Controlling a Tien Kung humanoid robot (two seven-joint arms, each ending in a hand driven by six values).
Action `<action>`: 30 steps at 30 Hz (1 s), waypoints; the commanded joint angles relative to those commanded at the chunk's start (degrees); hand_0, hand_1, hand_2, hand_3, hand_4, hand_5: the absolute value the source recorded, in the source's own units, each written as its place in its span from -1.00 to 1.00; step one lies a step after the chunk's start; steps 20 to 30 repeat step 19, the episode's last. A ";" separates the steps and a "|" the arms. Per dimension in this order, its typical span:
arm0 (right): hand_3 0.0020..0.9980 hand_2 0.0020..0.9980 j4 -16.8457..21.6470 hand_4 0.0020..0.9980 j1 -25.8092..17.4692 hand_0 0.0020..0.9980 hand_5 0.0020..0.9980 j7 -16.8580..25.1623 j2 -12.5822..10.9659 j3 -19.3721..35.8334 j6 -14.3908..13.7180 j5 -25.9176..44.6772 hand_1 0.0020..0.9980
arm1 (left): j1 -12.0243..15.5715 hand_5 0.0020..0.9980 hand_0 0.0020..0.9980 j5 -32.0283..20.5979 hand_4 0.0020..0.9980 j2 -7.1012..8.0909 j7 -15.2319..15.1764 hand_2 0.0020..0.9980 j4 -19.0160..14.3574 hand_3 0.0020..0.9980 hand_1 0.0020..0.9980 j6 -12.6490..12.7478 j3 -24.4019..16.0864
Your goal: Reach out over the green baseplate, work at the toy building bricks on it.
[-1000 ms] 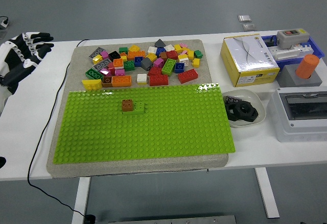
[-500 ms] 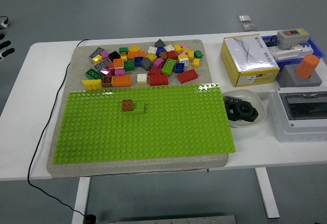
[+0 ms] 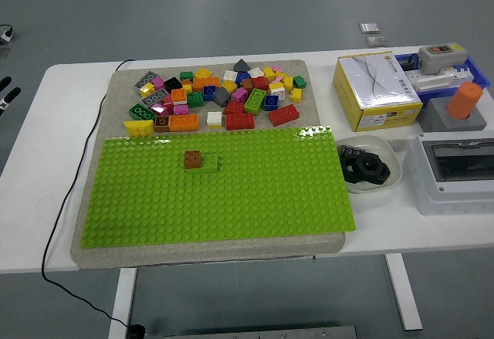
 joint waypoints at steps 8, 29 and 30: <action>0.55 0.49 -0.09 0.76 -0.15 0.37 0.91 0.58 -0.17 -0.57 -0.35 1.35 0.34 | -0.33 0.14 0.33 0.73 0.64 -0.29 0.40 0.25 0.21 0.27 0.29 0.23 0.75; 0.55 0.50 -0.32 0.76 -0.13 0.36 0.90 0.62 -0.69 0.33 -1.28 1.25 0.35 | -0.17 0.19 0.33 0.24 0.63 -0.87 1.15 0.25 -0.45 0.29 0.29 0.24 0.66; 0.55 0.50 -0.32 0.76 -0.13 0.36 0.90 0.62 -0.69 0.33 -1.28 1.25 0.35 | -0.17 0.19 0.33 0.24 0.63 -0.87 1.15 0.25 -0.45 0.29 0.29 0.24 0.66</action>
